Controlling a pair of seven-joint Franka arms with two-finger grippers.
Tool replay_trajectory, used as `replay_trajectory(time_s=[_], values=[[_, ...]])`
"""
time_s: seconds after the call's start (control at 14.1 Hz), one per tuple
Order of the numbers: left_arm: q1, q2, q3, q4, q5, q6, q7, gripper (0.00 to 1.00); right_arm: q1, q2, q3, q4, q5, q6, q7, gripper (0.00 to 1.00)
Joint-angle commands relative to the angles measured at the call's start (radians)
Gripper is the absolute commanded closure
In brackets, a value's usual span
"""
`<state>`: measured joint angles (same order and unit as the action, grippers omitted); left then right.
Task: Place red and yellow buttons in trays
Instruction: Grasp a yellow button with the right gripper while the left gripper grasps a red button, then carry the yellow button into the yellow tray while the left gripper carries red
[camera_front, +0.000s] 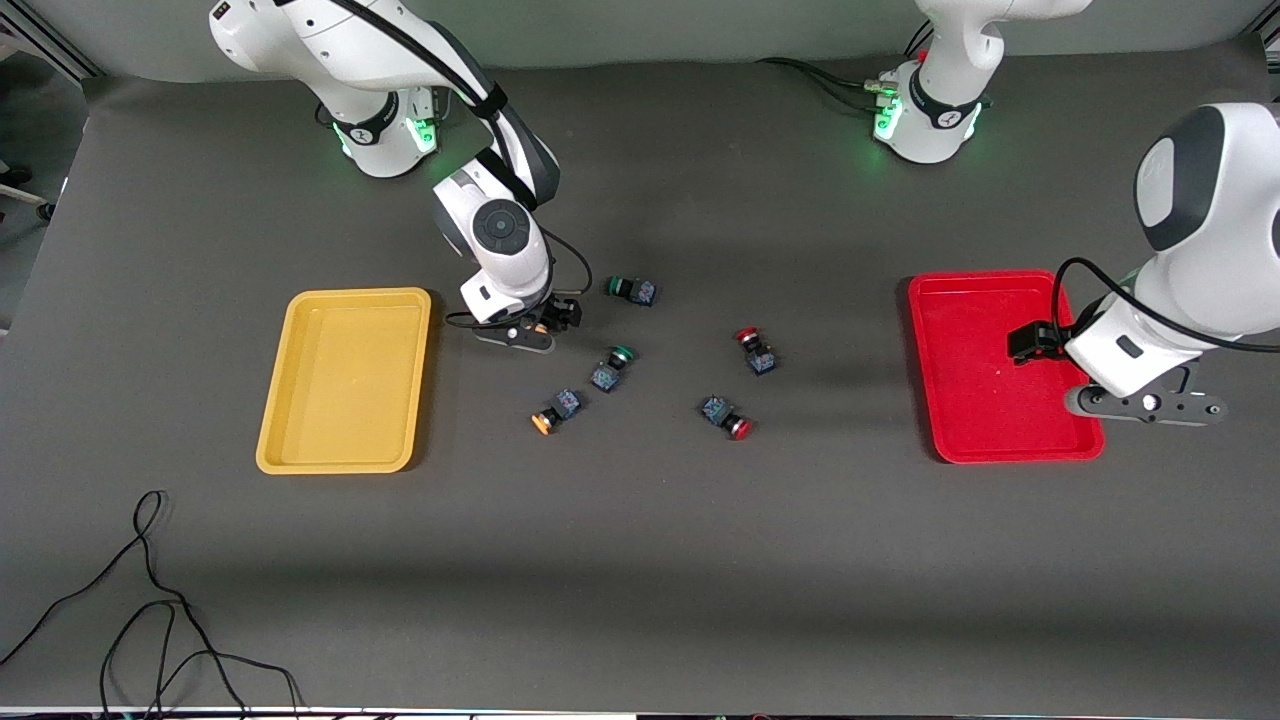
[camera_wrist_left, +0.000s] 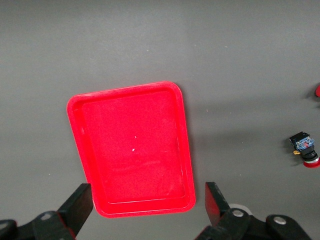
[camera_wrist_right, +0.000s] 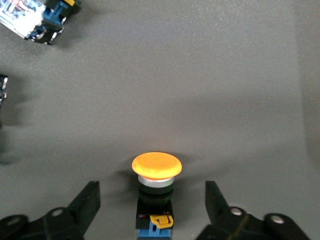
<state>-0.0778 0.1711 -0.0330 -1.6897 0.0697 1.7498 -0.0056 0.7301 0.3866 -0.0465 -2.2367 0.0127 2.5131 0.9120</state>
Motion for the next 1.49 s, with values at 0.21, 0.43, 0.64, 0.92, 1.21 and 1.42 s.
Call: replay_trajectory(time_s=[0.21,0.43,0.64,0.92,1.21,1.42], values=[[-0.213,0.045,-0.013,0.018,-0.001,-0.018,-0.325,0.0,0.011,0.011,-0.007,0.005,0.009,0.021,0.018,0.75],[-0.331,0.152,-0.034,0.024,-0.001,0.081,-0.528,0.0,0.009,-0.006,-0.012,0.005,0.009,0.004,0.008,0.78],[-0.41,0.284,-0.056,0.024,-0.017,0.207,-0.725,0.0,0.0,-0.095,-0.016,0.02,0.009,-0.124,-0.025,0.8],[-0.485,0.412,-0.056,-0.011,-0.021,0.35,-0.862,0.0,-0.001,-0.244,-0.035,0.051,0.01,-0.322,-0.076,0.8],[-0.507,0.407,-0.056,-0.096,-0.01,0.396,-0.926,0.01,0.0,-0.38,-0.174,0.058,0.012,-0.459,-0.336,0.8],[-0.505,0.363,-0.054,-0.212,0.018,0.471,-0.926,0.02,0.002,-0.428,-0.387,0.054,0.01,-0.508,-0.644,0.8]])
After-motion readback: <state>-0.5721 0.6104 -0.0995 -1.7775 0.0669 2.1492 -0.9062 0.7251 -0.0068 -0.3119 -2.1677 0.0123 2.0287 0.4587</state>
